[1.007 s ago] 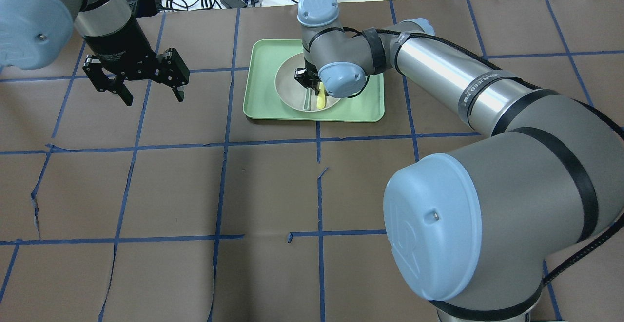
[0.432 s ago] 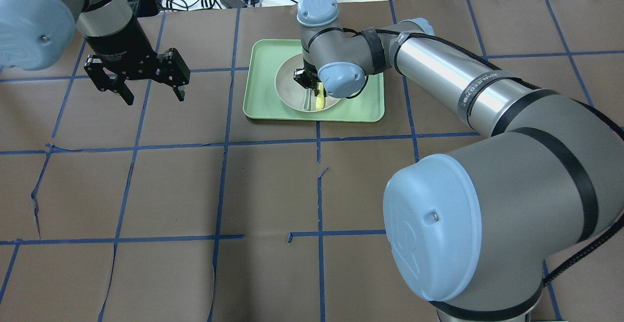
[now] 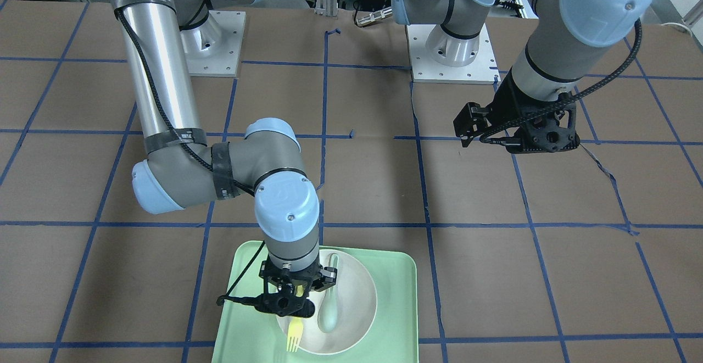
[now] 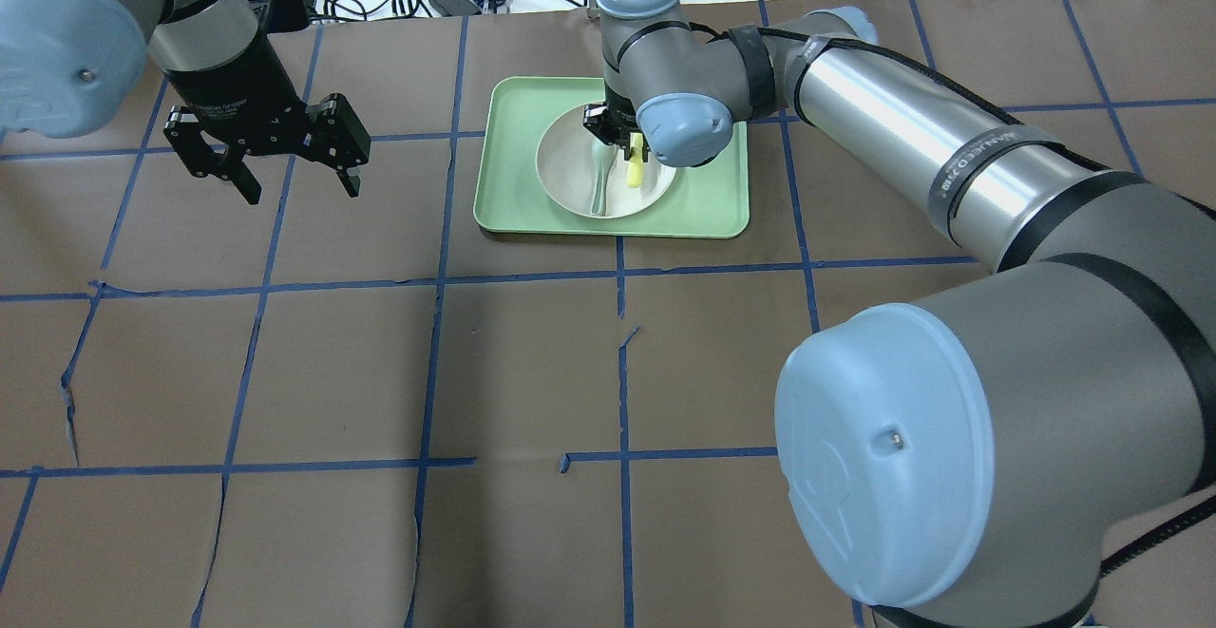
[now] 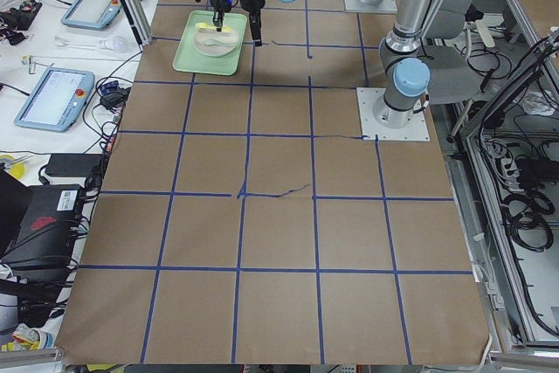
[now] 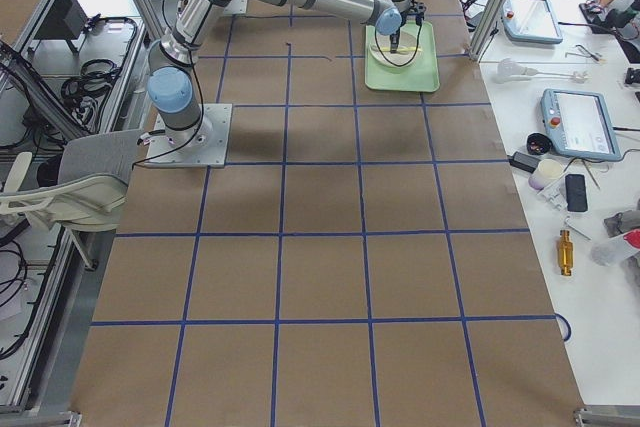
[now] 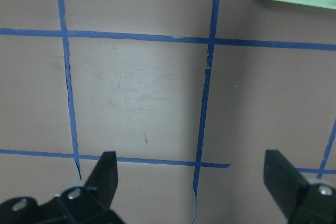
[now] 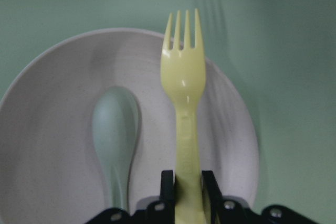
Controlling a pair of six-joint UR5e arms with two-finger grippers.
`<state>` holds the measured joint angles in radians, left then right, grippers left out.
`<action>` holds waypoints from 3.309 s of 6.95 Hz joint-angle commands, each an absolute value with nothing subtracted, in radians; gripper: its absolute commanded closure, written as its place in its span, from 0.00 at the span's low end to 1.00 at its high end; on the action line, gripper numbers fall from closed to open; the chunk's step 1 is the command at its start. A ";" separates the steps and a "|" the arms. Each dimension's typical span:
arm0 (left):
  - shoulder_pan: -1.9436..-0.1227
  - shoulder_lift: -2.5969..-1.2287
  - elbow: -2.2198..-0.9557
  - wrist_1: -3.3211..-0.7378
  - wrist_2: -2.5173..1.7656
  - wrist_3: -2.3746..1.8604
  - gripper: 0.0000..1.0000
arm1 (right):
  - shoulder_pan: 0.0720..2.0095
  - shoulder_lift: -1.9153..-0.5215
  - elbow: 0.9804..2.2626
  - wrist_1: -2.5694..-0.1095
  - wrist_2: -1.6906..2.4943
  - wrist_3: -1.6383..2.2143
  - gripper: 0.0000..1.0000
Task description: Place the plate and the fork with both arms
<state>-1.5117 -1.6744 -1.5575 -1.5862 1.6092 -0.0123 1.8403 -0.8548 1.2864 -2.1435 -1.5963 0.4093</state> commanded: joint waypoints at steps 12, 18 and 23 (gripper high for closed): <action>-1.583 -1.655 -1.555 -1.522 1.626 -0.012 0.00 | 1.721 -1.150 1.408 -1.906 -1.611 0.204 0.00; -1.580 -1.652 -1.555 -1.532 1.651 -0.012 0.00 | 1.716 -1.474 1.514 -1.625 -1.618 0.149 0.00; -1.583 -1.655 -1.557 -1.529 1.651 -0.012 0.00 | 1.644 -1.457 1.447 -1.558 -1.600 0.084 0.00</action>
